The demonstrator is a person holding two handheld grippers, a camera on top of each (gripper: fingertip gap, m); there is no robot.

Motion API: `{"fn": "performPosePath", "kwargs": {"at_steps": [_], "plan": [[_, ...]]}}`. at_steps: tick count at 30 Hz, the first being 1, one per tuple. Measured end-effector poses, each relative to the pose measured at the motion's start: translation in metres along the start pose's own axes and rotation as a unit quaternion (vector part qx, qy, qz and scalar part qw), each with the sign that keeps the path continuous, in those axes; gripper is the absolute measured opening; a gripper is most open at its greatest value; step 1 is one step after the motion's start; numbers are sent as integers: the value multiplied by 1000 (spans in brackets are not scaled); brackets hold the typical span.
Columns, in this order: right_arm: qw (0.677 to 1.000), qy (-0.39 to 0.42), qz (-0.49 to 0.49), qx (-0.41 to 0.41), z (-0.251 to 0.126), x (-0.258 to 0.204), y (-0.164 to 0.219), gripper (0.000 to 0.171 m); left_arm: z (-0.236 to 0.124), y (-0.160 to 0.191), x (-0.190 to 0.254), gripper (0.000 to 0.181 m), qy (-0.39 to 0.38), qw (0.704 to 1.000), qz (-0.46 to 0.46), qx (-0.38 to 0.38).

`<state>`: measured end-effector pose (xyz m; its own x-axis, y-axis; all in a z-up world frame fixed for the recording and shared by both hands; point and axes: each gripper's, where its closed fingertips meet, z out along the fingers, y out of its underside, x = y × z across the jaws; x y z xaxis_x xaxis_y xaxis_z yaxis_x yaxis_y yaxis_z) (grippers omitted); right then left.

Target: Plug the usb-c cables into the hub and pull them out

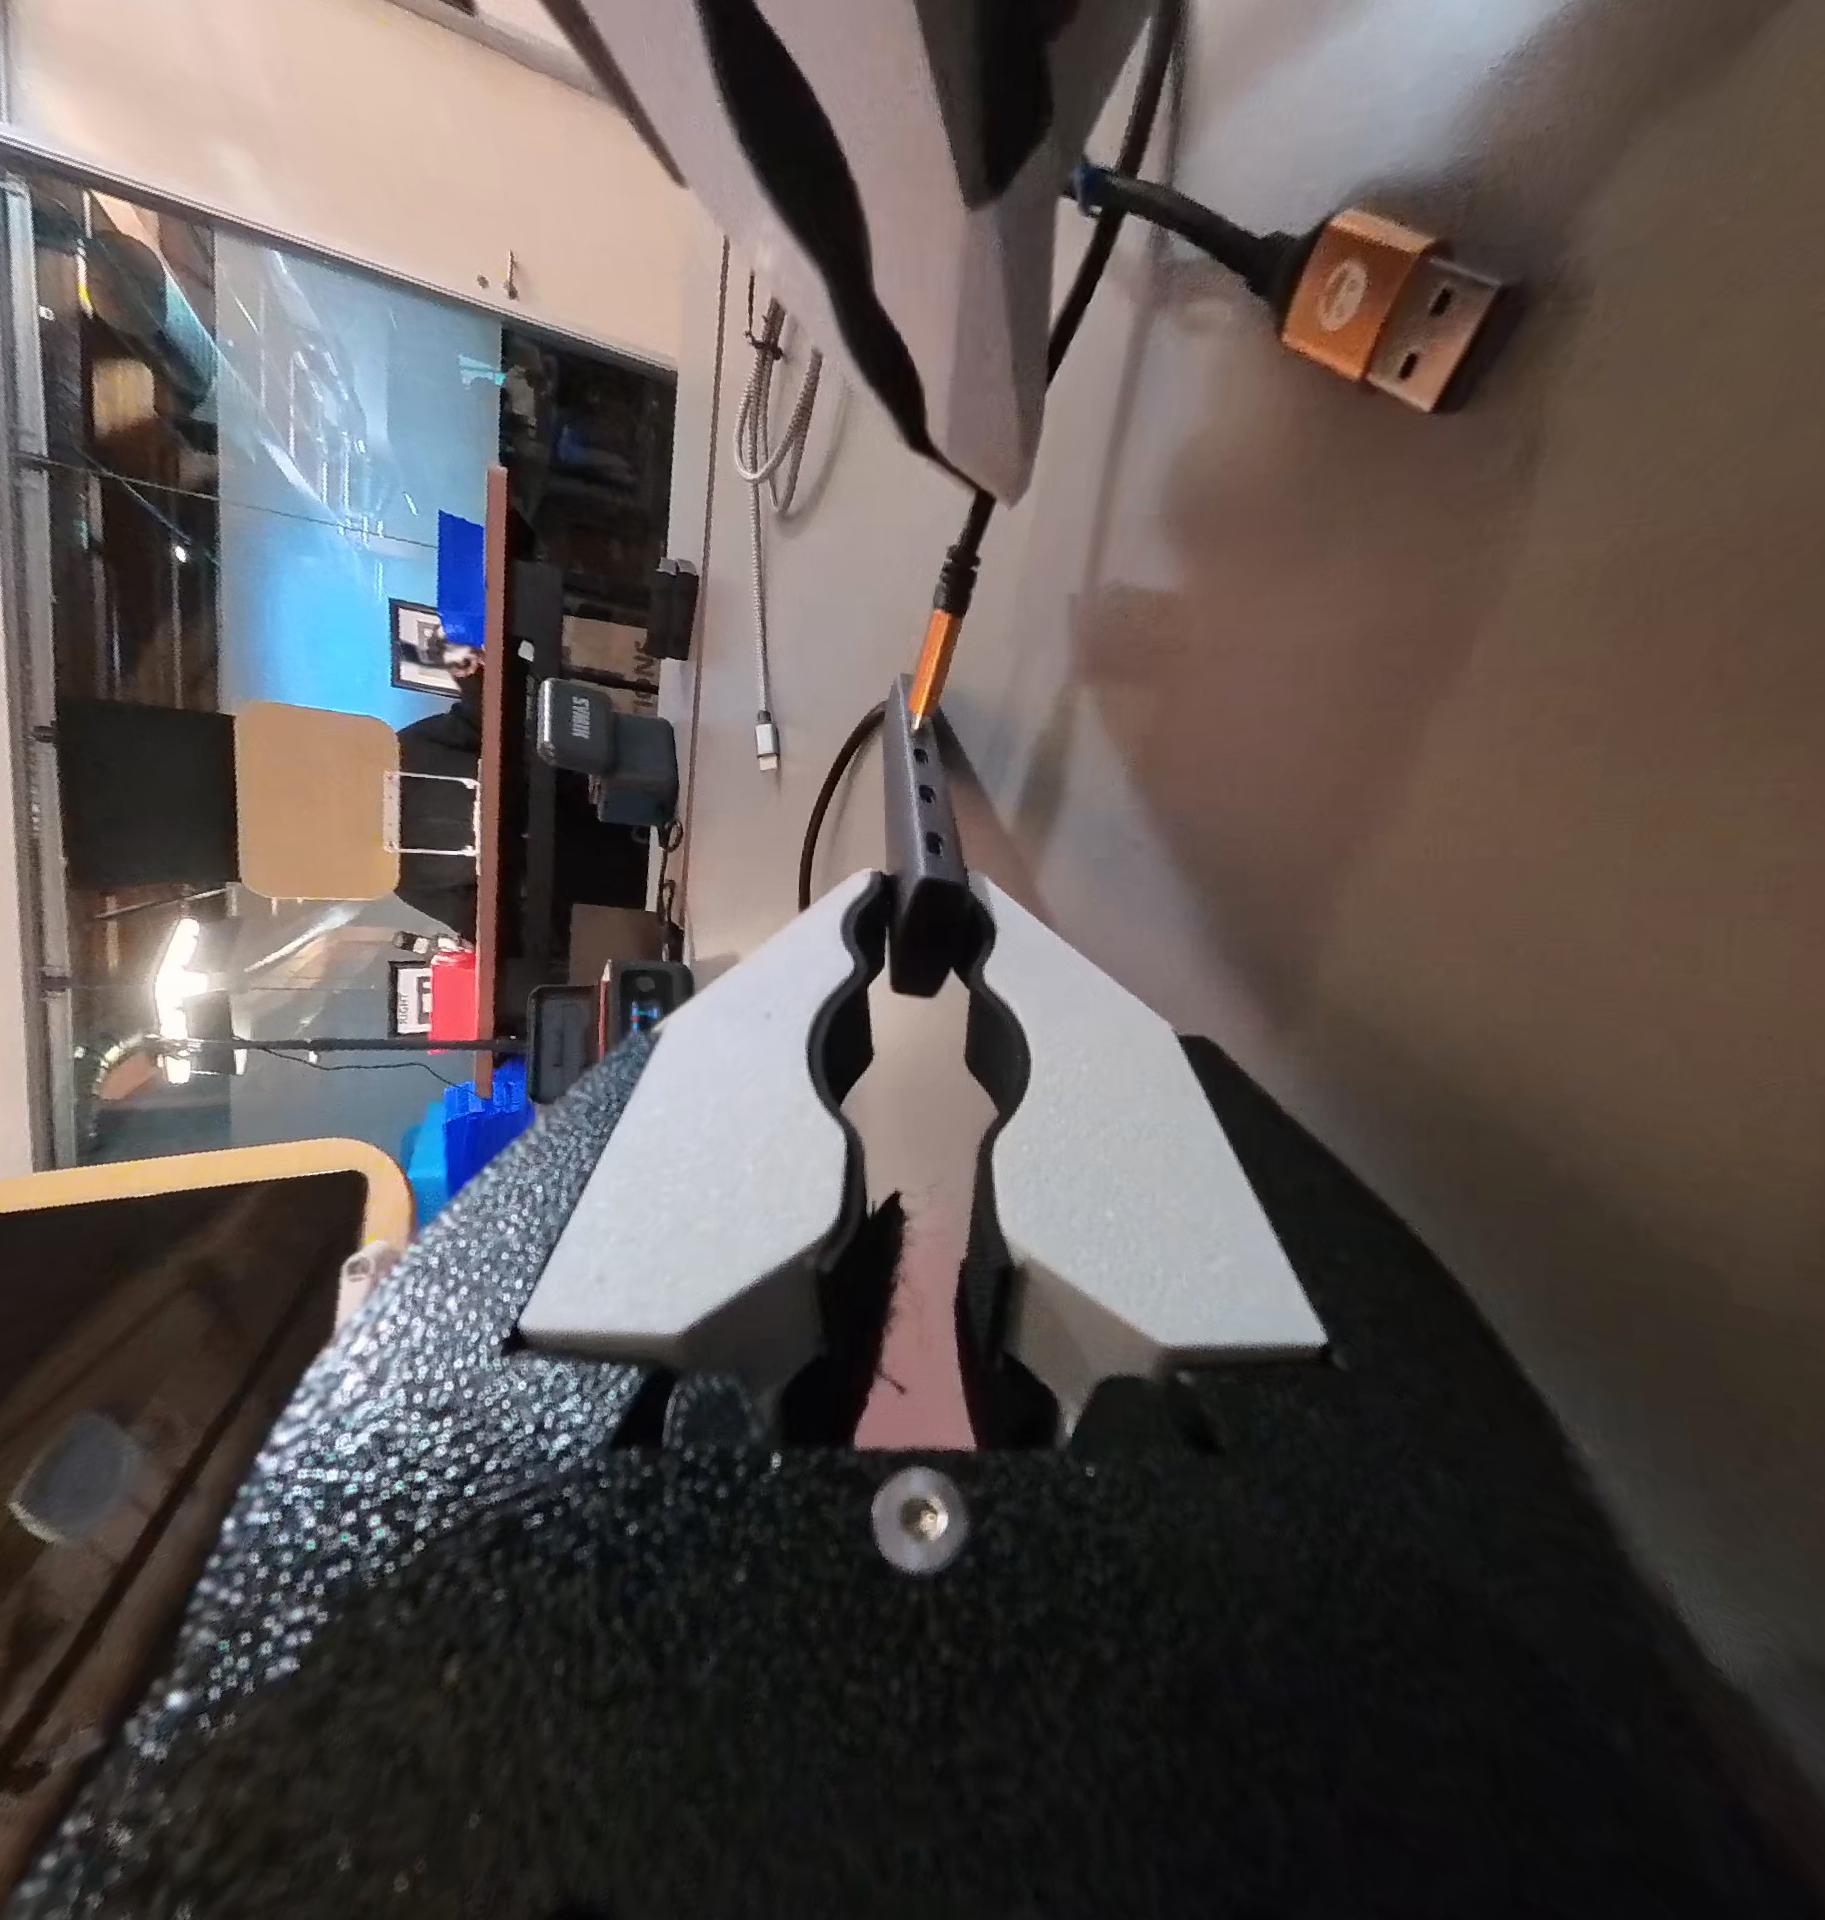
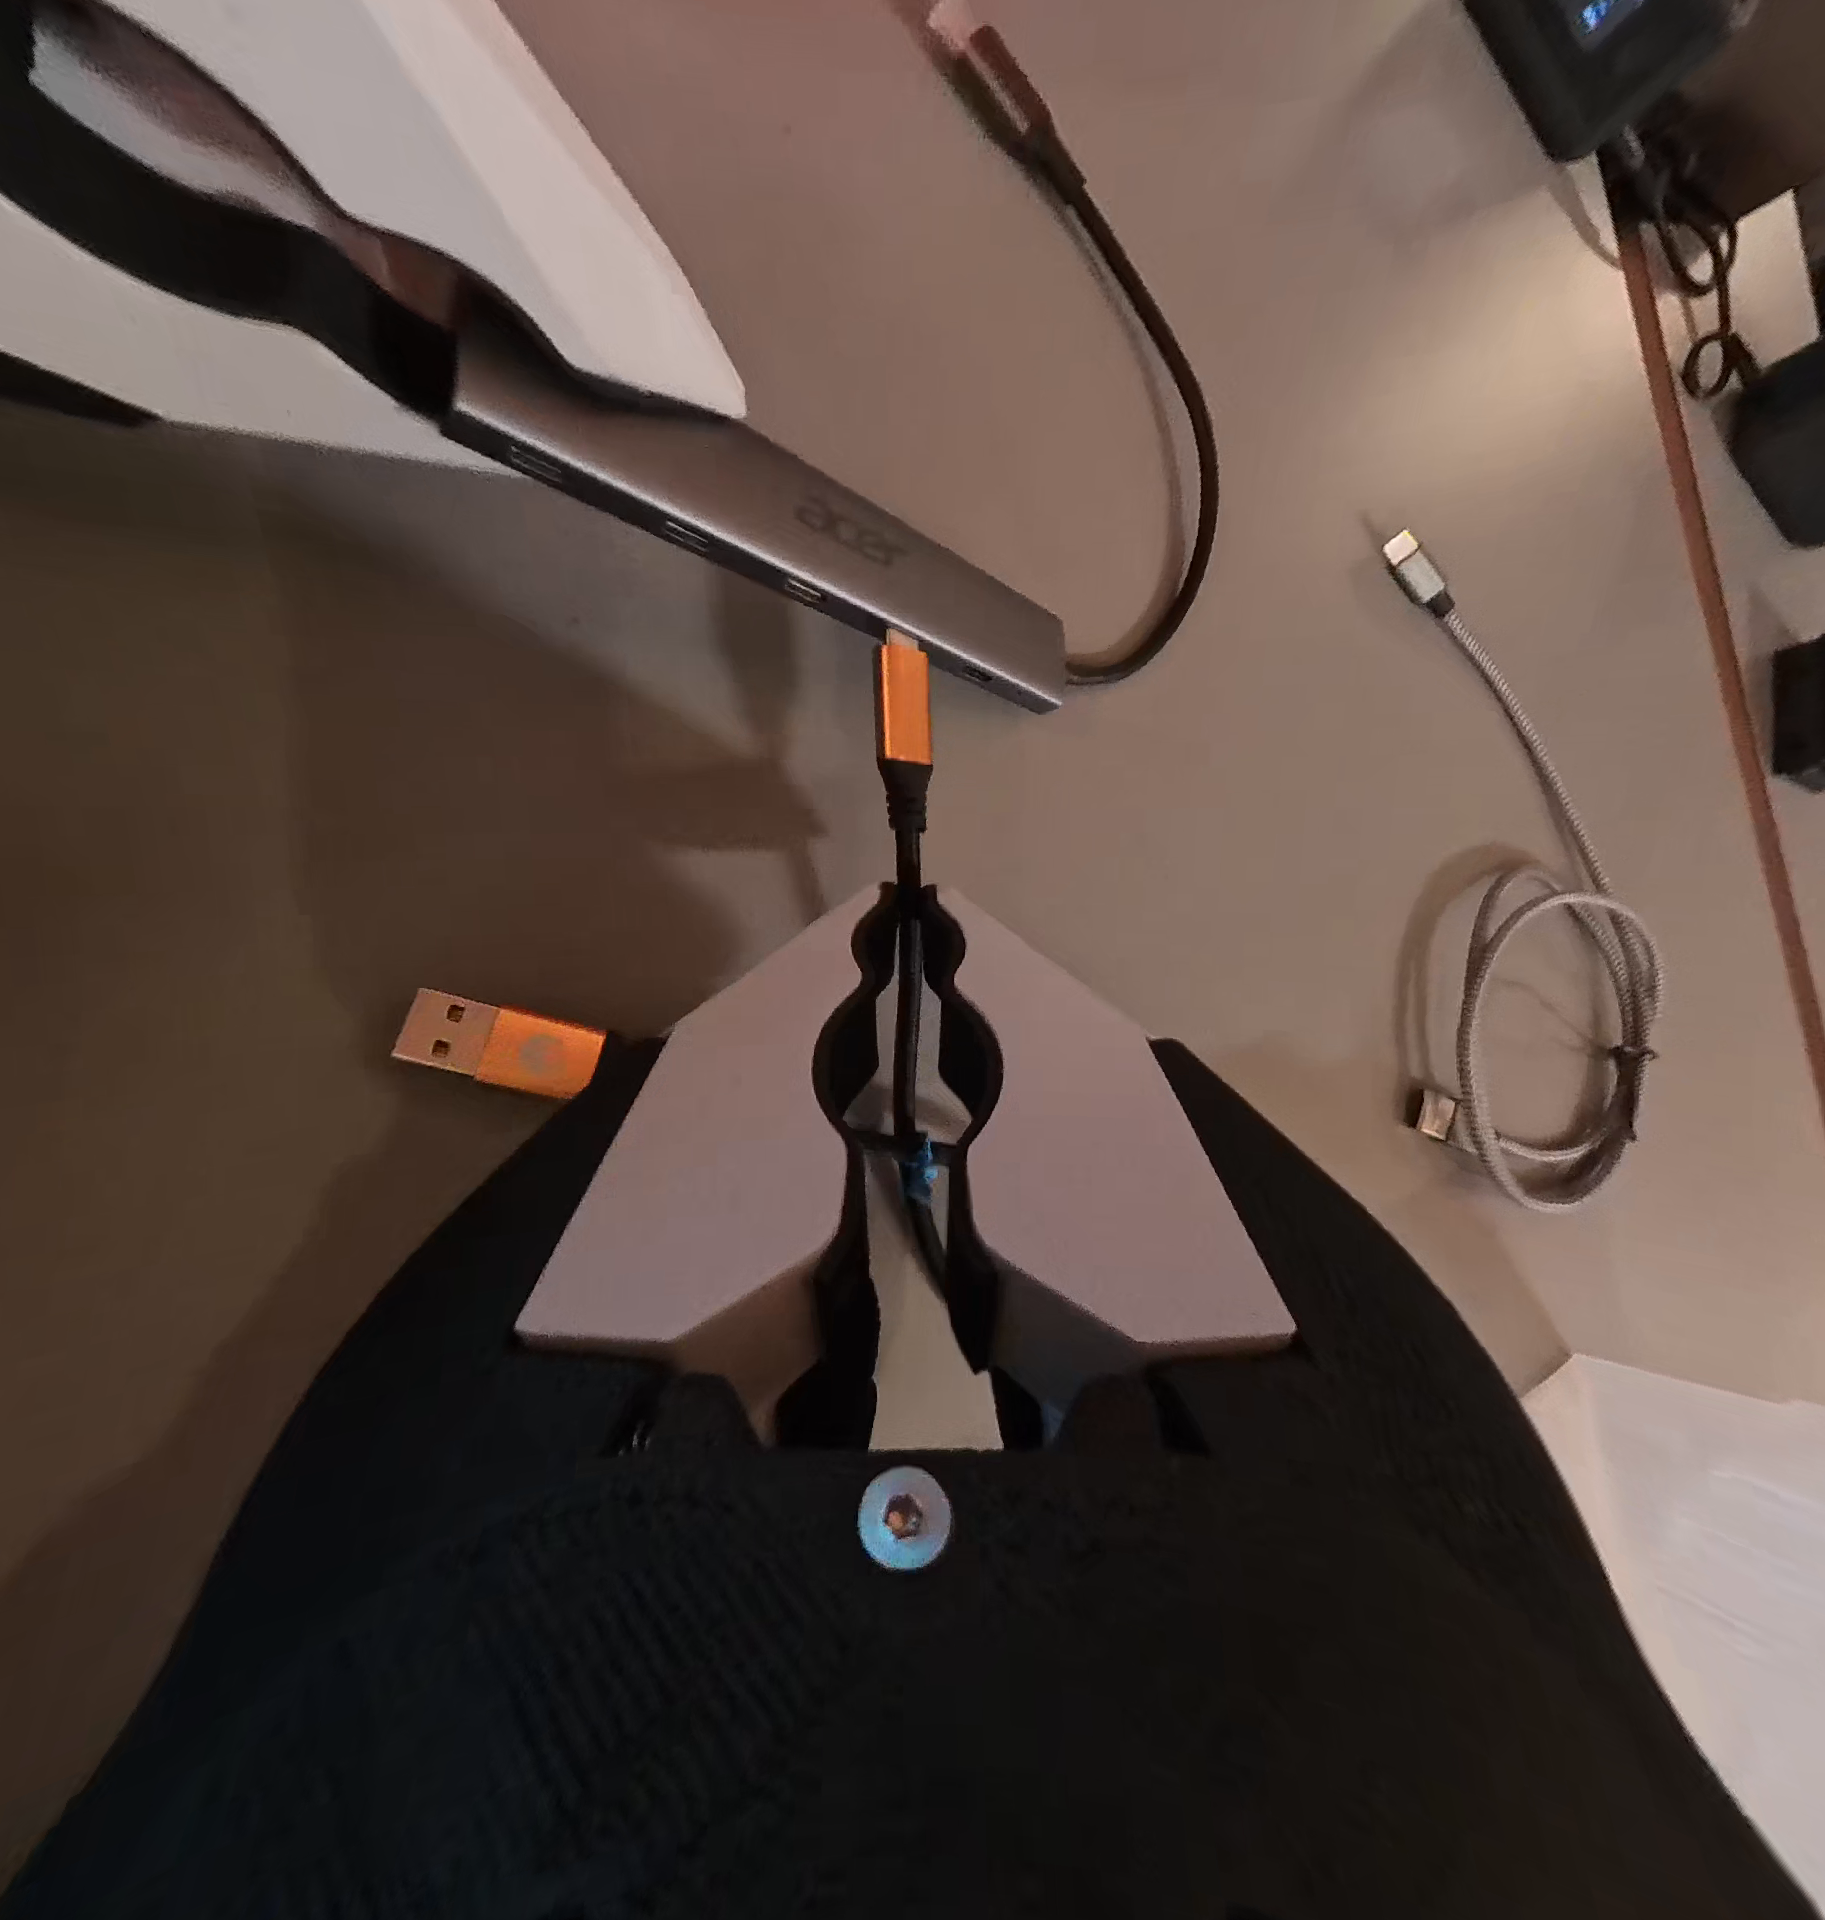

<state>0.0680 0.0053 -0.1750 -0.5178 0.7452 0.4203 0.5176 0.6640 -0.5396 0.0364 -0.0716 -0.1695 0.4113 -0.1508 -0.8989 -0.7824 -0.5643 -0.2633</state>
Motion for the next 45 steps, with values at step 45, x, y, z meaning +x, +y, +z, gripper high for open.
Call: {"fn": "performPosePath", "kwargs": {"at_steps": [45], "plan": [[995, 34, 67, 66, -74, 79, -32, 24, 15, 13, -33, 8, -25, 996, -76, -33]]}}
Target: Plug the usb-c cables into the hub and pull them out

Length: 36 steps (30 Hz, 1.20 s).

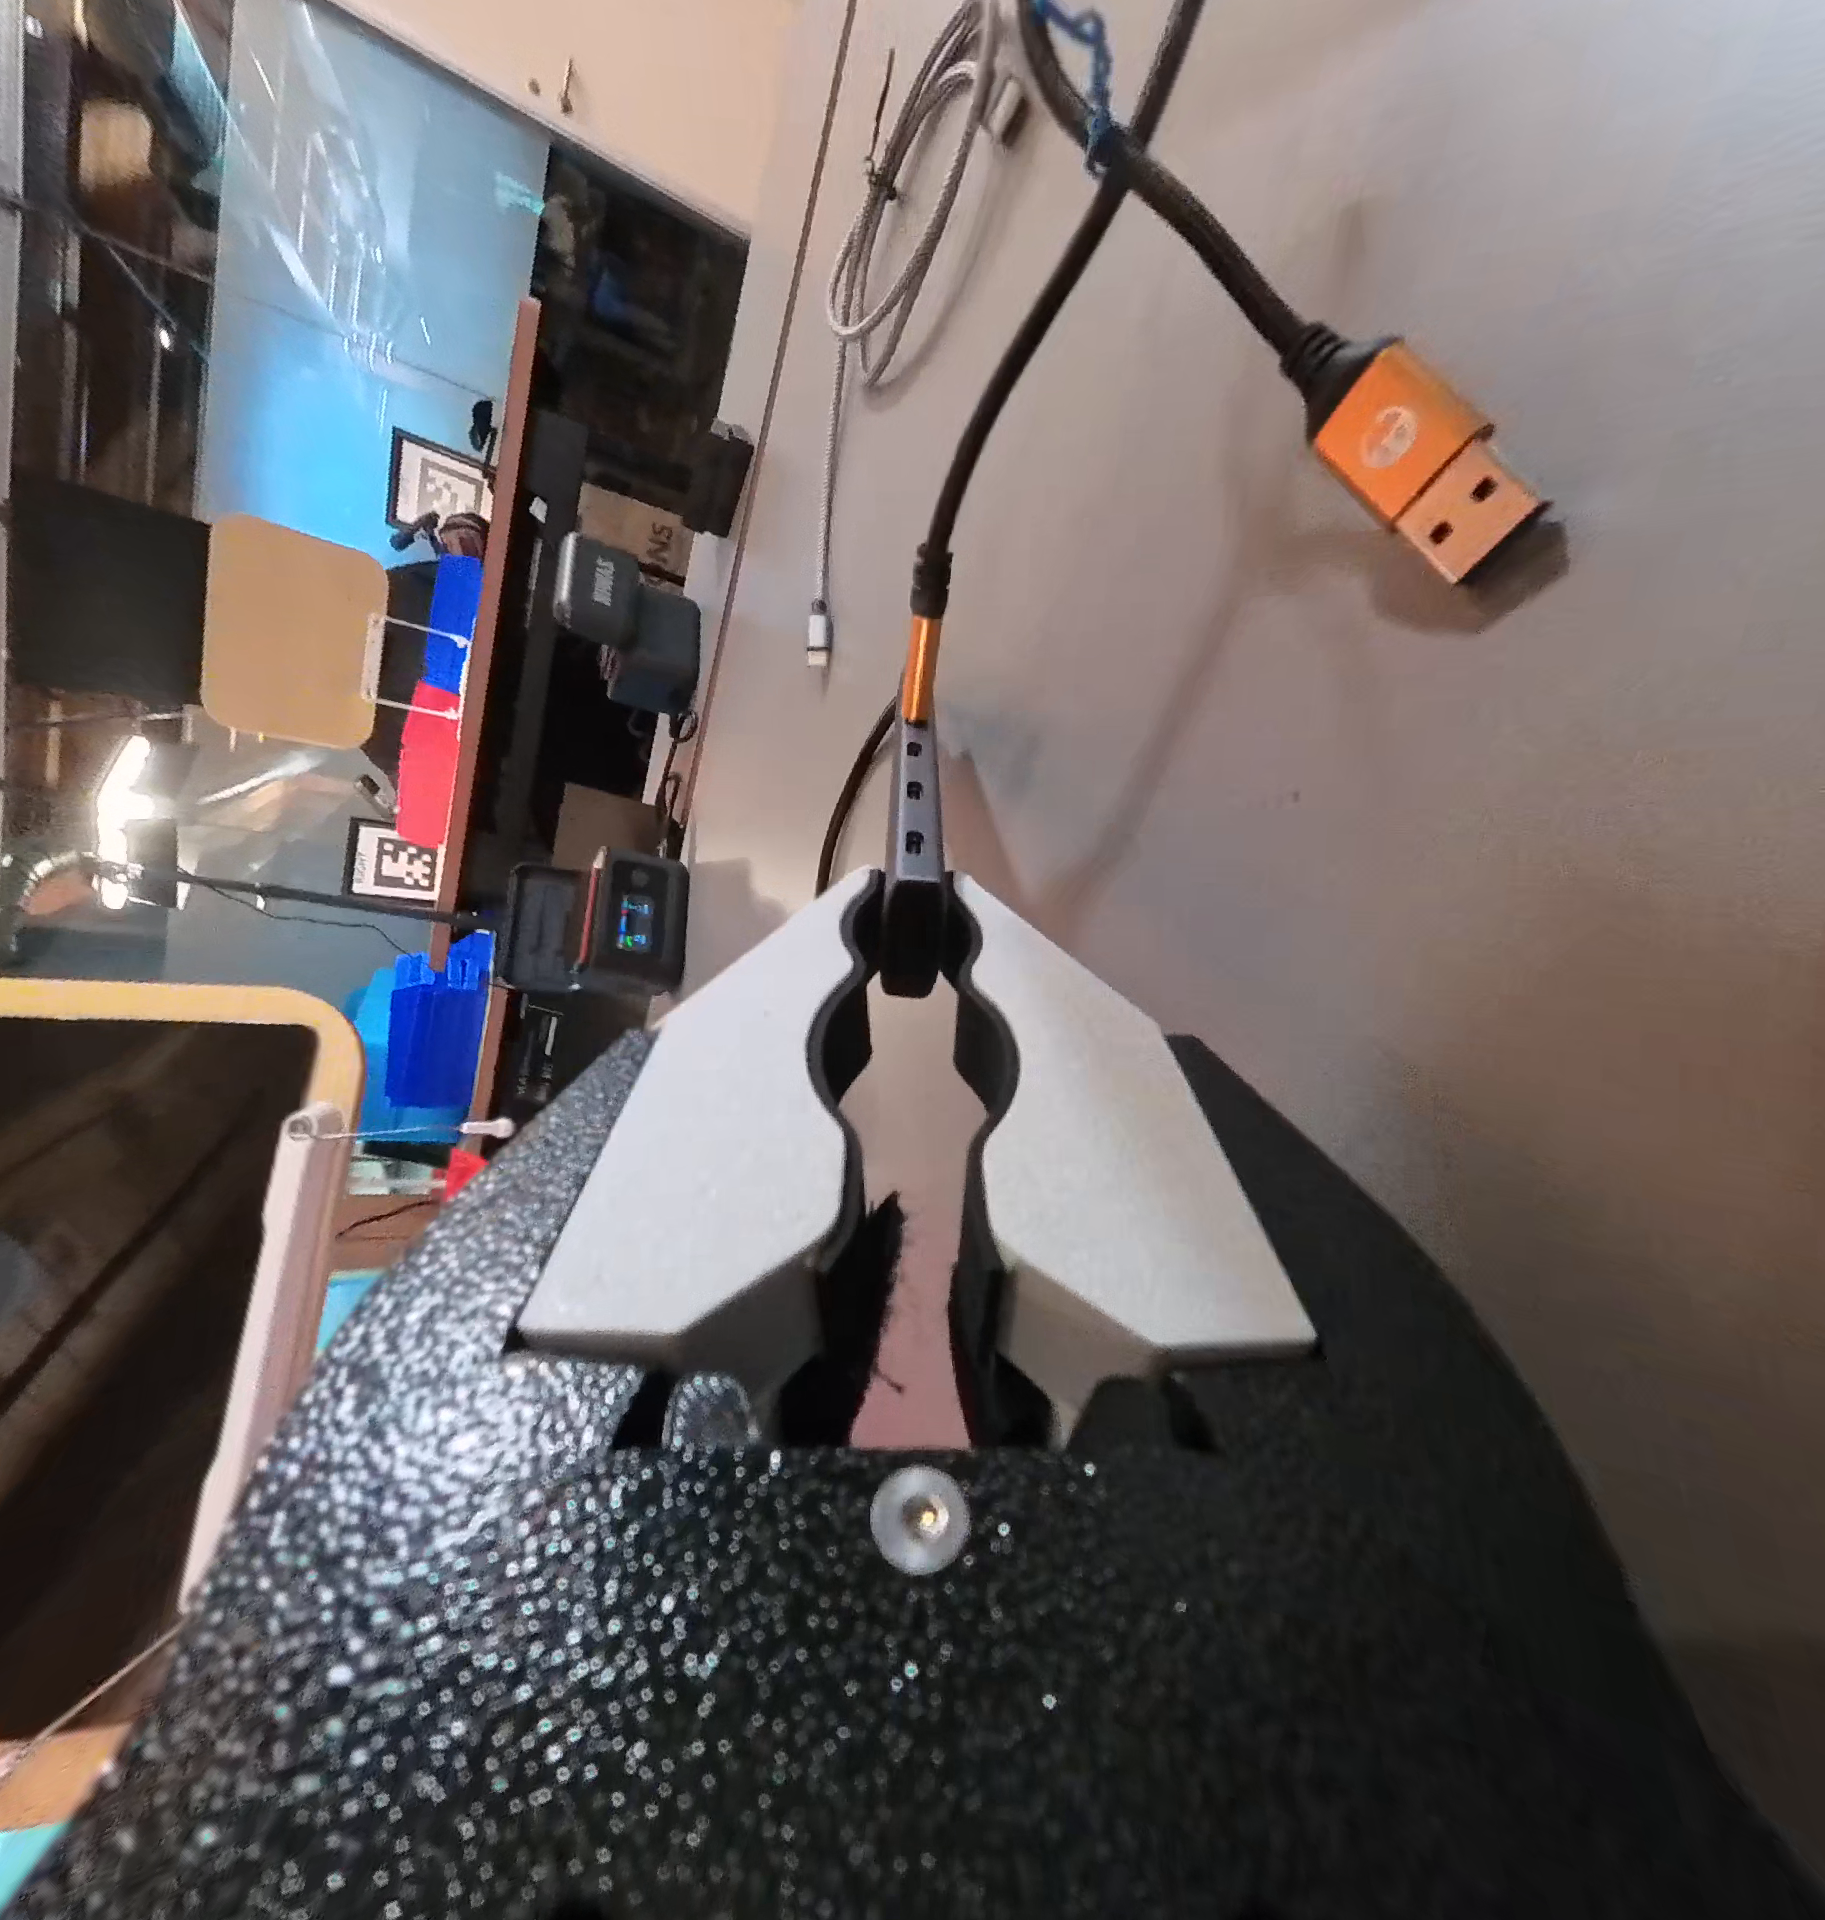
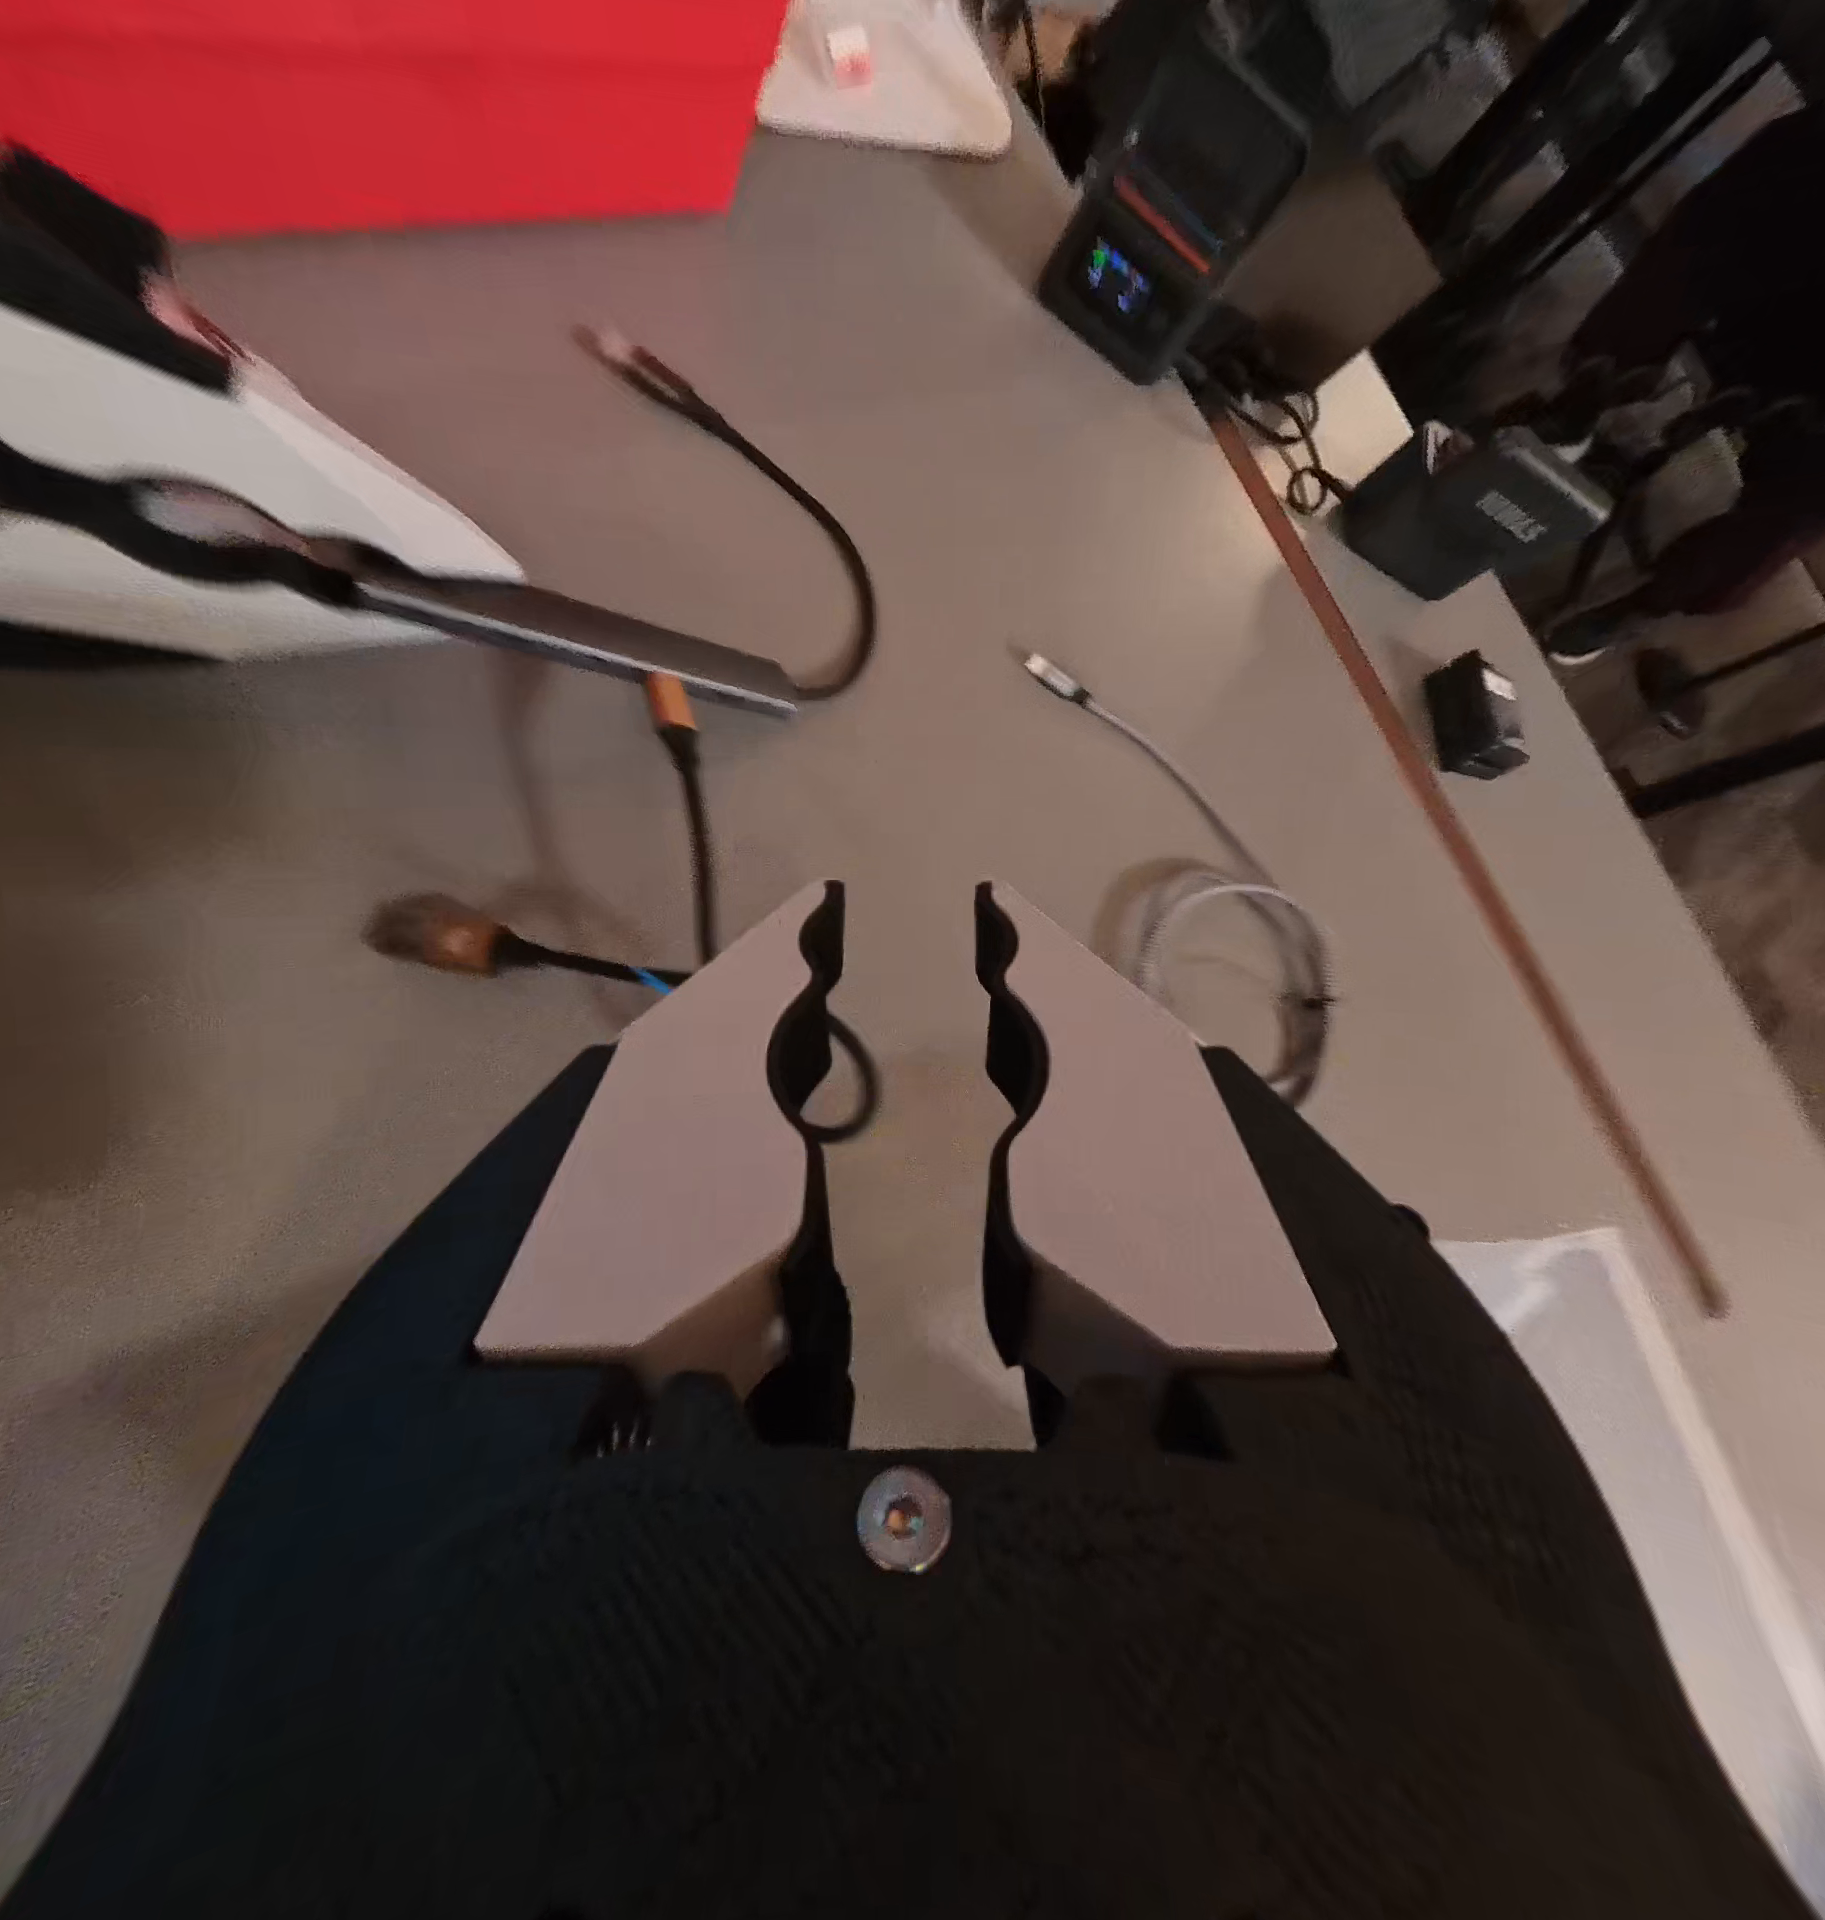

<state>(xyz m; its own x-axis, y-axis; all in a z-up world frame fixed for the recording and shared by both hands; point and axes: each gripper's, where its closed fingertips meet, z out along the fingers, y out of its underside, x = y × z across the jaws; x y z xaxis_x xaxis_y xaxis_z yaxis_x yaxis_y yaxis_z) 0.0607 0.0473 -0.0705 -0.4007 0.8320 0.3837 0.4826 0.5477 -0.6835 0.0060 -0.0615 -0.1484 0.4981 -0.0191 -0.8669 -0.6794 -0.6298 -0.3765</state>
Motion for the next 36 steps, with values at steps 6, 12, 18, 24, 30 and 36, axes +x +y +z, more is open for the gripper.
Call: {"fn": "performPosePath", "kwargs": {"at_steps": [6, 12, 18, 24, 30, 36], "plan": [[984, -75, -120, -104, 66, 57, 4, 26, 4, 6, -2, 8, 4, 1000, 6, -9], [971, -111, -145, -152, 152, 116, 41, 30, 7, 16, -9, 7, 1, 1000, -5, -19], [956, -203, -104, -184, 180, 125, 70, 32, 7, 19, -11, 8, 7, 999, -27, -16], [951, -244, -59, -181, 191, 127, 71, 24, 7, 20, -11, 8, 14, 999, -42, -10], [953, -217, -29, -209, 187, 127, 75, 2, 6, 22, -12, 8, 16, 999, -50, -11], [981, -101, -90, -141, 138, 116, 20, 1, 3, 20, -12, 8, 13, 997, -80, -15]]}}
